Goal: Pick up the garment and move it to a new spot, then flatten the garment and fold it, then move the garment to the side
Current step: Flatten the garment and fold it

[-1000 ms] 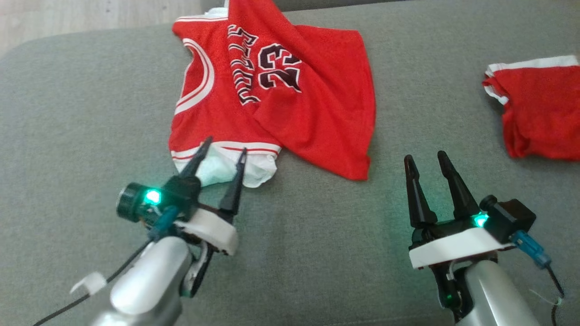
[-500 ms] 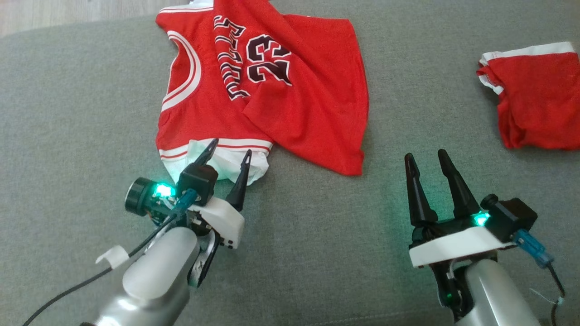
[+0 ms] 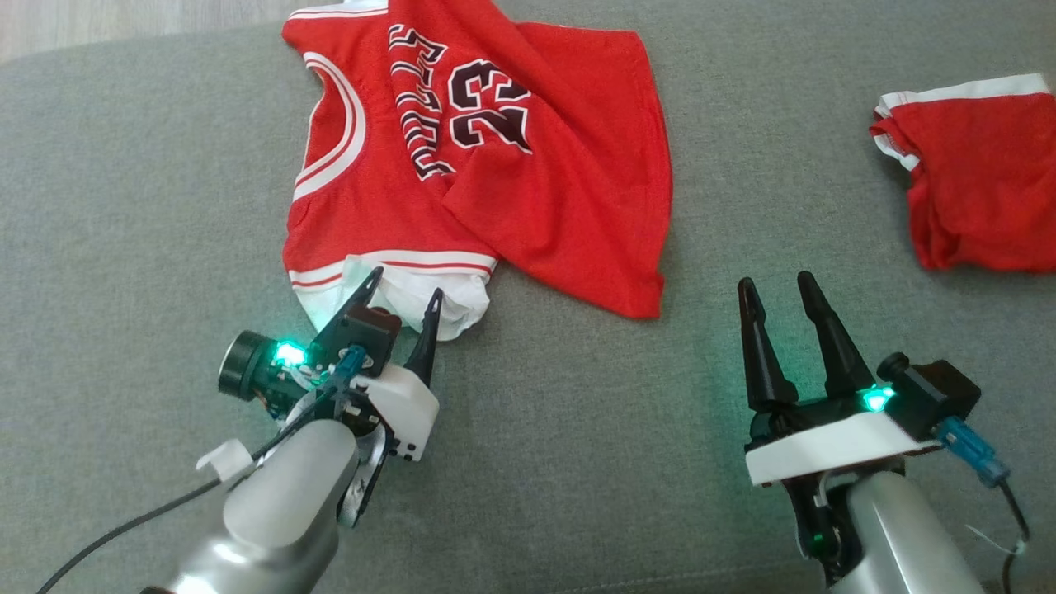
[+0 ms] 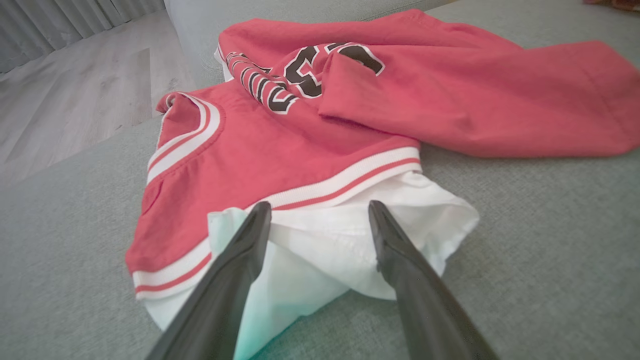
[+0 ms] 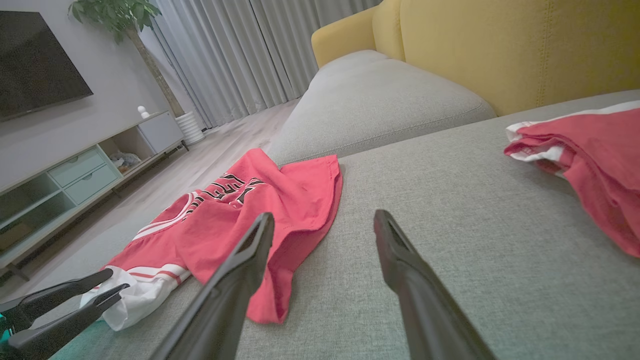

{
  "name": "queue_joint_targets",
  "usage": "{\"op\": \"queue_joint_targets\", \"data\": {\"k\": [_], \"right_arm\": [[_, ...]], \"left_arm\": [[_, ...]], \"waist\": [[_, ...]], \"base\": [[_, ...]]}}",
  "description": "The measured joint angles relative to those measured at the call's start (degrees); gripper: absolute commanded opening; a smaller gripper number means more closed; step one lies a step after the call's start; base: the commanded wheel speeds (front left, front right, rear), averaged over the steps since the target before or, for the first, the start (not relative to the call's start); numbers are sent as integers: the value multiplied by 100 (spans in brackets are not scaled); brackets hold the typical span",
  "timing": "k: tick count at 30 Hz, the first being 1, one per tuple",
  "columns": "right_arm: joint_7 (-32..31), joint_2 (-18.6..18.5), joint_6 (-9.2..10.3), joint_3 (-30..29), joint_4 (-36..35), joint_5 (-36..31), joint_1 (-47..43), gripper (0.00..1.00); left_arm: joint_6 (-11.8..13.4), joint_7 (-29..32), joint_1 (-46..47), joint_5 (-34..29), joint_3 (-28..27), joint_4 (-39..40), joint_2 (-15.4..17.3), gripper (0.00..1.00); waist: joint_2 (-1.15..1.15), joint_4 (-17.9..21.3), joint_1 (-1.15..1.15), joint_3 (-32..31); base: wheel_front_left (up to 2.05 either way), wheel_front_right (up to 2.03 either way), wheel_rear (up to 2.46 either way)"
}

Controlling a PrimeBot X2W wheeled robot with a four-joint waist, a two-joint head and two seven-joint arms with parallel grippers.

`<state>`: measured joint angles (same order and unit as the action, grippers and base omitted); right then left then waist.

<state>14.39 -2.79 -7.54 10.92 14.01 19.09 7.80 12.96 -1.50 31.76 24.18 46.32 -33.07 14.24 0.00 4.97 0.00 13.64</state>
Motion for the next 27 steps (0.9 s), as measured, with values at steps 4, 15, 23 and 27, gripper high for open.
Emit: {"op": "queue_joint_targets", "data": {"k": [4, 15, 23, 27], "right_arm": [[0, 0, 0, 0, 8, 1, 1, 100], [0, 0, 0, -2, 78, 0, -1, 100], [0, 0, 0, -18, 113, -4, -23, 100], [0, 0, 0, -22, 110, -44, -31, 100]], "left_arm": [[16, 52, 0, 1, 20, -9, 23, 100], [-33, 183, -8, 66, 98, -47, 102, 0], [-27, -391, -270, 369, -120, 231, 196, 0], [-63, -815, -465, 442, -212, 514, 285, 0]], "waist": [[0, -22, 0, -20], [0, -153, 0, -176], [0, -390, 0, -461], [0, -498, 0, -587]], "base": [[0, 0, 0], [0, 0, 0], [0, 0, 0], [0, 0, 0]]}}
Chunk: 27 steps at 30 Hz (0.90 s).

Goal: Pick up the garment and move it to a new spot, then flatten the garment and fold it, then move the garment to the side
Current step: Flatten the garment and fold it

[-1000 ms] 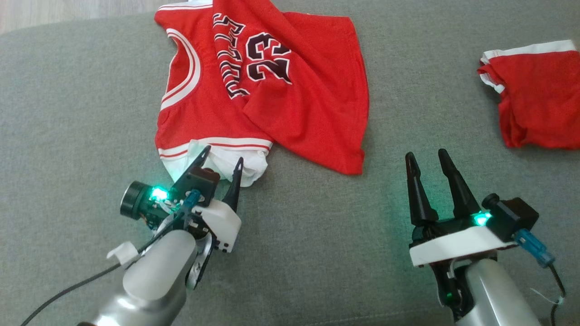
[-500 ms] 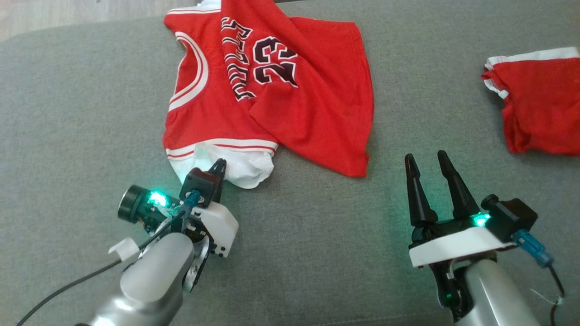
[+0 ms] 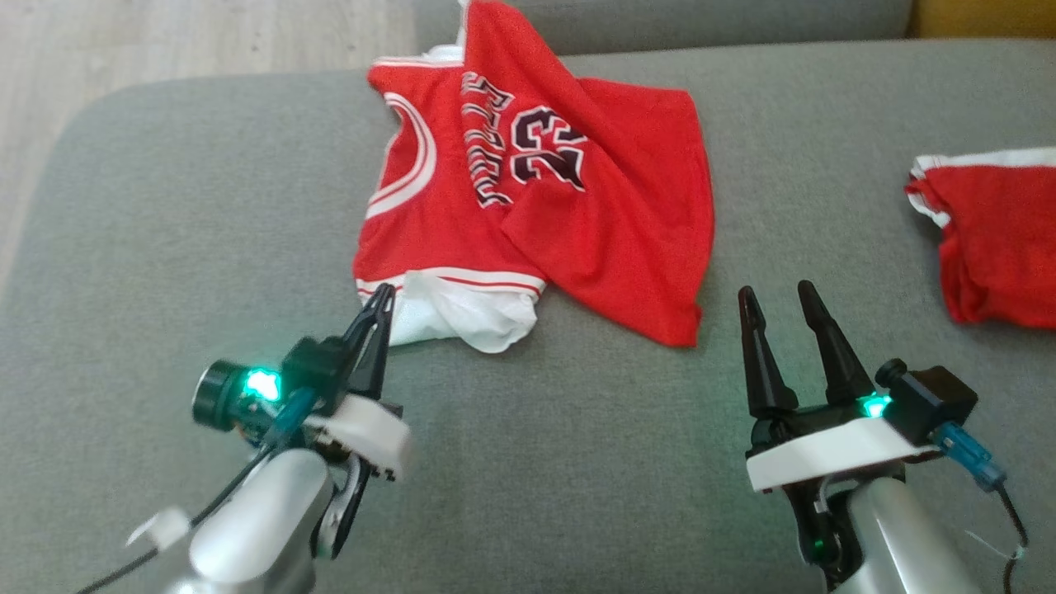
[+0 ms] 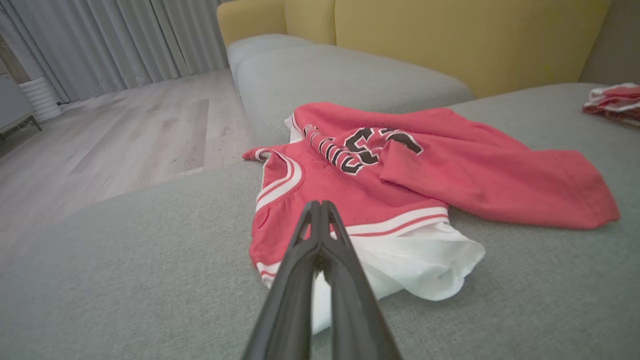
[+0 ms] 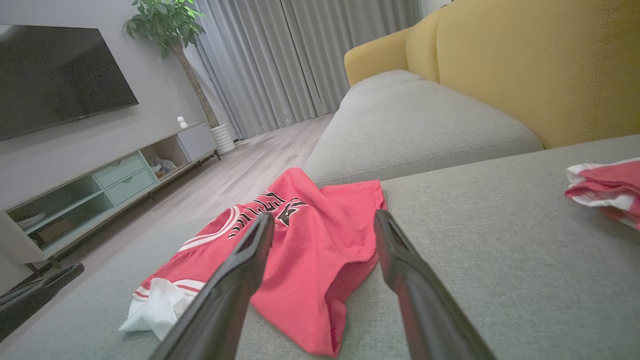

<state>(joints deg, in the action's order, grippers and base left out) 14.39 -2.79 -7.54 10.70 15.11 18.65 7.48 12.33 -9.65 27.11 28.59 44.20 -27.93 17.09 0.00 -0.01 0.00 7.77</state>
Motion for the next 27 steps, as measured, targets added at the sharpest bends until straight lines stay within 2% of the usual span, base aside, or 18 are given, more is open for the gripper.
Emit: {"op": "queue_joint_targets", "data": {"k": [1, 2, 3, 4, 5, 13, 17, 22, 27], "right_arm": [[0, 0, 0, -4, 0, -1, -4, 100], [0, 0, 0, -8, -4, -1, -8, 100], [0, 0, 0, -13, -11, -1, -15, 100], [0, 0, 0, -14, -19, -3, -23, 100], [0, 0, 0, -16, -24, -16, -35, 100], [0, 1, 0, -14, -32, -60, -179, 100], [0, 0, 0, -3, -35, -118, -185, 100], [0, 0, 0, 9, -97, -118, -183, 100], [0, 0, 0, 9, -134, -163, -144, 100]], "left_arm": [[-24, -113, -71, 25, -37, 104, 46, 2], [-44, -213, -148, 46, -79, 204, 90, 29], [-66, -289, -243, 74, -145, 311, 130, 51], [-46, -344, -345, 98, -199, 404, 164, 87], [-21, -389, -455, 100, -227, 498, 210, 100], [26, -464, -1341, -60, -632, 1201, 249, 100], [-82, -464, -1354, -253, -739, 1282, 250, 100], [-521, -444, -1176, -439, -608, 1038, 320, 100], [-1049, -82, -382, -569, -355, 549, 461, 100]], "waist": [[0, -33, 0, -40], [0, -64, 0, -74], [0, -93, 0, -106], [0, -117, 0, -133], [0, -137, 0, -156], [0, -125, 0, -222], [0, -61, 0, -179], [0, 36, 0, -24], [0, 126, -1, 259]], "base": [[0, 0, 0], [0, 0, 0], [0, 0, 0], [0, 0, 0], [0, 0, 0], [0, 0, 0], [0, 0, 0], [0, 0, 0], [0, 0, 0]]}}
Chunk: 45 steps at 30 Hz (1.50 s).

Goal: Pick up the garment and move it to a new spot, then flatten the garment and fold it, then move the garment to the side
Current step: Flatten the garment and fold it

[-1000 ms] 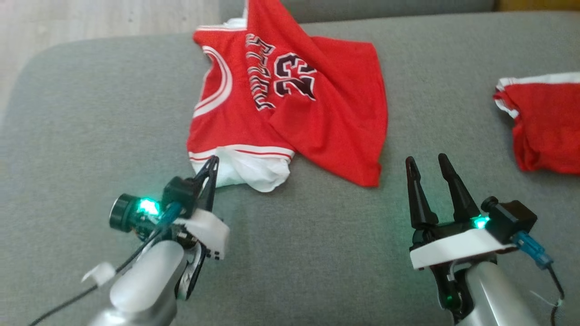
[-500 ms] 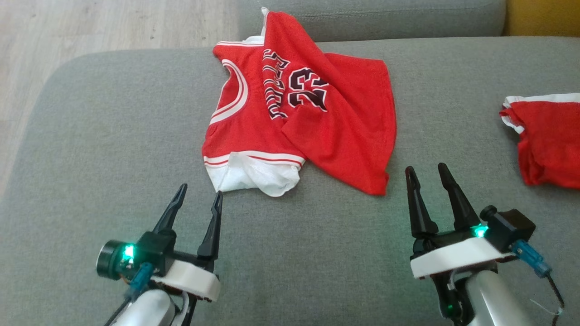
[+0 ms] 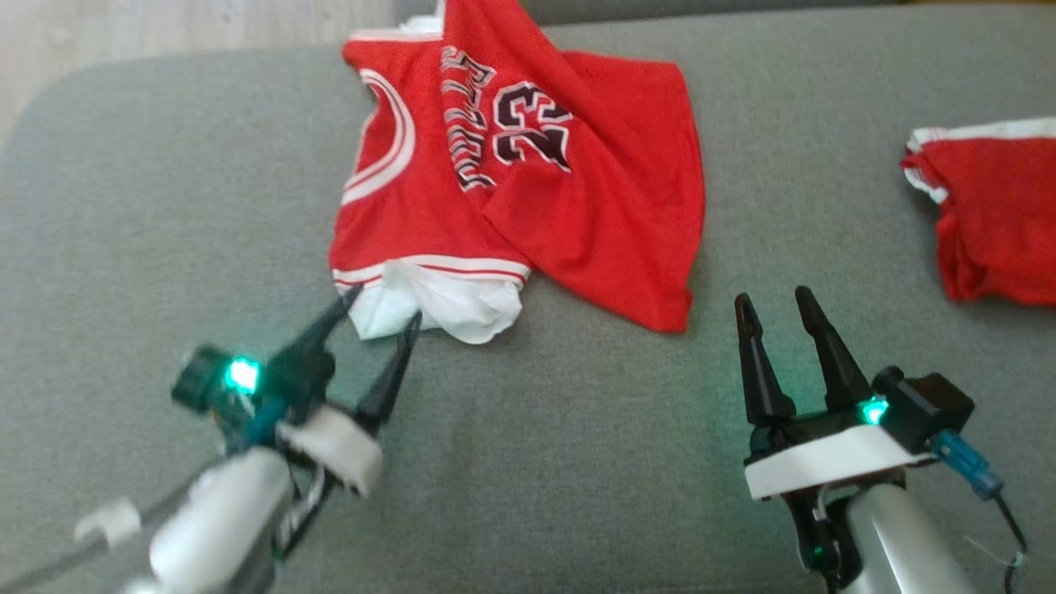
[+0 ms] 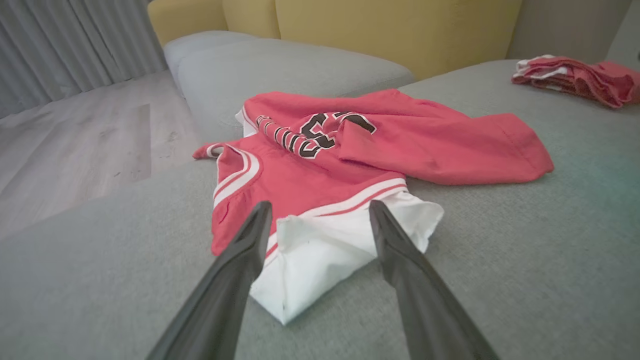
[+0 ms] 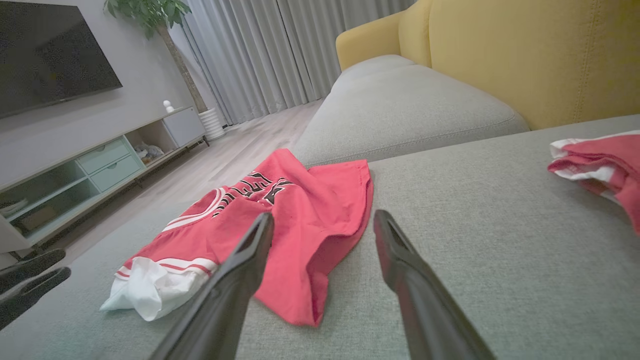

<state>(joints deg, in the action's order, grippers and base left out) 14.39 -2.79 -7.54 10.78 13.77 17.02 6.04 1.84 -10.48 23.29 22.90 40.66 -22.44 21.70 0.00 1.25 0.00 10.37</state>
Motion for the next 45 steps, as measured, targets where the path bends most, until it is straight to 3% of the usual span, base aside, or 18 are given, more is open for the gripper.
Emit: {"op": "queue_joint_targets", "data": {"k": [5, 9, 24, 25, 27, 28, 38, 45], "right_arm": [[0, 0, 0, -2, -37, -7, 93, 100], [0, 0, 0, -2, -48, -5, 163, 100], [0, 0, 0, -11, -76, 7, 289, 100], [0, 0, 1, -10, -76, 7, 289, 100], [0, 0, 0, -9, -76, 13, 289, 100], [0, 0, 0, -10, -76, 13, 289, 100], [0, 0, 0, -35, -43, 14, 289, 100], [0, 0, 0, -79, 53, 14, 268, 100]], "left_arm": [[-367, 253, 683, -99, 110, -465, 45, 100], [-520, 393, 915, -202, 234, -836, 70, 100], [-792, 436, 1356, -194, 476, -1517, 77, 100], [-794, 439, 1394, -193, 516, -1563, 76, 93], [-815, 442, 1450, -163, 552, -1617, 73, 28], [-838, 441, 1477, -163, 566, -1634, 70, 0], [-846, 179, 1578, -170, 680, -1608, 46, 0], [-847, 151, 1224, -172, 962, -1053, 154, 0]], "waist": [[0, 116, -1, 278], [0, 206, -1, 441], [0, 359, 0, 639], [0, 364, 0, 647], [0, 373, 0, 663], [0, 375, 0, 671], [0, 299, 0, 544], [0, 82, 1, 200]], "base": [[0, 0, 0], [0, 0, 0], [0, 0, 0], [0, 0, 0], [0, 0, 0], [0, 0, 0], [0, 0, 0], [0, 0, 0]]}}
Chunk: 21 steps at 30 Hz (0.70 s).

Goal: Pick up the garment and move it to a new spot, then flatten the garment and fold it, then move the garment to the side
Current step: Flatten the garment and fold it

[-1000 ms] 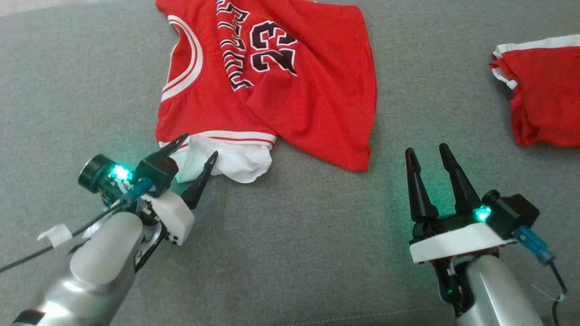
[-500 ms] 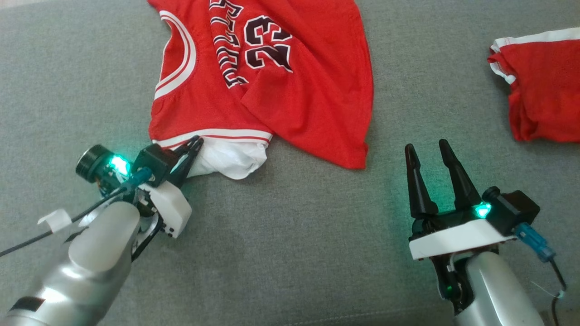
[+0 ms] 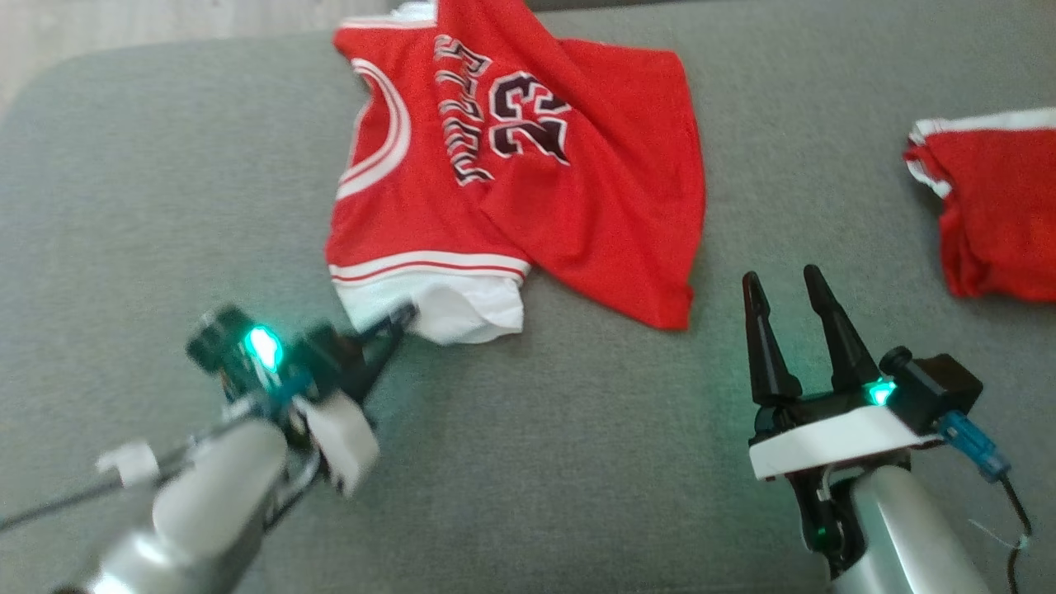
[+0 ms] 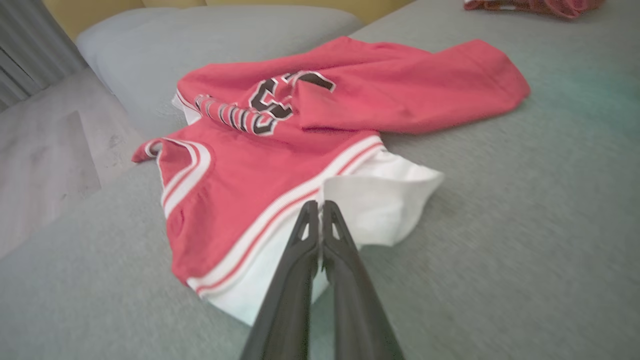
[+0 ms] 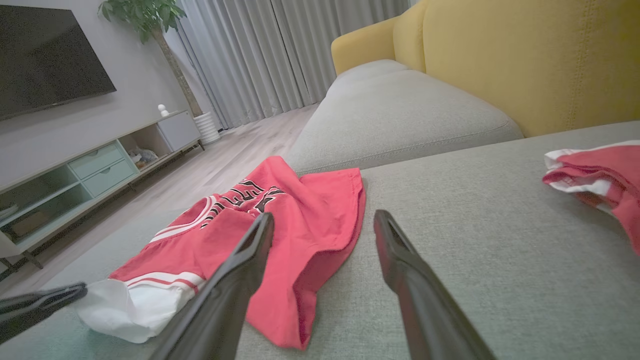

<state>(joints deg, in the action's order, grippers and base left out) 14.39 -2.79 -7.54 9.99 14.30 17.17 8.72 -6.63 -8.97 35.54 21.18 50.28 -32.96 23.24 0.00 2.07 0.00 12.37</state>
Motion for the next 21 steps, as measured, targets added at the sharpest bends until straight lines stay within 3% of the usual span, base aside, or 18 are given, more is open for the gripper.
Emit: {"op": "queue_joint_targets", "data": {"k": [8, 10, 16, 21], "right_arm": [[0, 0, 0, -4, 158, 0, -193, 100], [0, 0, 0, 14, 176, -1, -218, 100], [0, 0, 0, 12, 192, -1, -219, 100], [0, 0, 0, 11, 191, -3, -230, 100]], "left_arm": [[2, 400, -899, 5, 382, 920, 357, 0], [19, 458, -1018, 11, 412, 1105, 369, 100], [472, 393, -1283, 268, 267, 1378, 348, 100], [1122, -108, -1384, 791, -494, 1427, 177, 100]], "waist": [[0, -414, 1, -432], [0, -480, 1, -498], [0, -550, 1, -586], [0, -542, 1, -627]], "base": [[0, 0, 0], [0, 0, 0], [0, 0, 0], [0, 0, 0]]}}
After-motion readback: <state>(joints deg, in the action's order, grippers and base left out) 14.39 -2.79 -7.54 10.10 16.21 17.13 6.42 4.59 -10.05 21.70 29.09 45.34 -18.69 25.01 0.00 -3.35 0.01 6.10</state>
